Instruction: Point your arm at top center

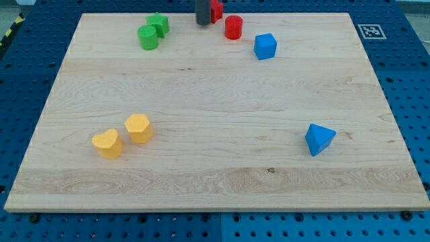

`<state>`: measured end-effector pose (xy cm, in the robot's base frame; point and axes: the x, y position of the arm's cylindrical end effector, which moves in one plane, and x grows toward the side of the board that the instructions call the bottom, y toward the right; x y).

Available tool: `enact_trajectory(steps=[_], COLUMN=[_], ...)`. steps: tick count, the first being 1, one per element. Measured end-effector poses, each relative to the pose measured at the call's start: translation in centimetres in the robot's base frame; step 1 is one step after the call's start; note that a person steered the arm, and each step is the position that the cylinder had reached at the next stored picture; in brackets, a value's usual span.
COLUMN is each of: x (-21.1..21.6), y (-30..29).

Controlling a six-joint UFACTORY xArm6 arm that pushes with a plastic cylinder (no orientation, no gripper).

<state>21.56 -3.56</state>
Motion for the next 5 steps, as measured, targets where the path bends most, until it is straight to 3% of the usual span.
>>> enact_trajectory(steps=[3,5], x=[-2.4,-2.3], y=[-5.8,0.5])
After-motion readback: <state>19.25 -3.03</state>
